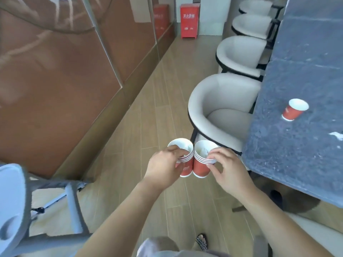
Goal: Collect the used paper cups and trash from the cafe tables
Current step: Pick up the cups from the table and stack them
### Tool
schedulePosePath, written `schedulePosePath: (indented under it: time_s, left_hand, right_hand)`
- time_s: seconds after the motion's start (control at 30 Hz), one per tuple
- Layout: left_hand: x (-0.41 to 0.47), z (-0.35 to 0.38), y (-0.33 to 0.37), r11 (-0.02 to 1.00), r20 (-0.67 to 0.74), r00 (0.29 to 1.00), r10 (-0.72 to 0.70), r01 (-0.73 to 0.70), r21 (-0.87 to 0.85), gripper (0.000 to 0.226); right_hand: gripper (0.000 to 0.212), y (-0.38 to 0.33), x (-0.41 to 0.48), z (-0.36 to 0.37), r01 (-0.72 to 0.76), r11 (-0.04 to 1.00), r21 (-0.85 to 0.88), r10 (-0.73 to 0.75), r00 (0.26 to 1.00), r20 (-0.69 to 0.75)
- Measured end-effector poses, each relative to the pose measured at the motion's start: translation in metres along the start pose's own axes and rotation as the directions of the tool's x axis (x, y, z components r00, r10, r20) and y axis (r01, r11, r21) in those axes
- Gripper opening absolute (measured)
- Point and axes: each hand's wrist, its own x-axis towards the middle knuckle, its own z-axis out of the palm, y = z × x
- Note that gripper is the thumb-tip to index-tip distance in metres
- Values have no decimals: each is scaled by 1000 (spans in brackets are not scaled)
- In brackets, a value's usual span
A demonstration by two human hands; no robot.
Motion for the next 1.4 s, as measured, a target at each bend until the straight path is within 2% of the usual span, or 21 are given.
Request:
schedulePosePath:
  time_s: [0.27, 0.5, 0.63, 0.73, 0.9, 1.1, 1.23, 1.4]
  left_hand:
    - [111, 30, 8, 990, 104, 985, 136, -131, -48, 32]
    - [222, 44, 28, 933, 225, 907, 357, -332, -139, 24]
    - [267, 61, 55, 876, 245, 841, 481, -458, -149, 21]
    - [287, 75, 80, 812, 263, 768, 584, -559, -171, 18]
    - [302, 107, 130, 727, 335, 648, 684, -638, -253, 16]
    - [315, 147, 198, 634, 362, 532, 765, -719, -284, 14]
    - [324, 176, 239, 617, 398, 502, 767, -747, -247, 11]
    - [328, 208, 282, 620, 446, 485, 752, -751, -229, 13]
  right_hand:
    - [16, 62, 44, -5, -157, 987, -38, 149, 976, -160]
    - [20, 106, 82, -25, -328, 944, -27, 305, 904, -300]
    - [21, 126, 89, -34, -488, 873, -17, 439, 798, -413]
    - [24, 138, 79, -45, -569, 823, -1, 500, 725, -474]
    - [26, 157, 49, -68, -729, 684, 12, 609, 562, -560]
    - [22, 195, 18, -102, -797, 603, 32, 652, 469, -596]
    - [16, 229, 5, -123, -828, 557, 61, 703, 432, -565]
    - [11, 270, -12, -144, -855, 518, 32, 733, 424, -532]
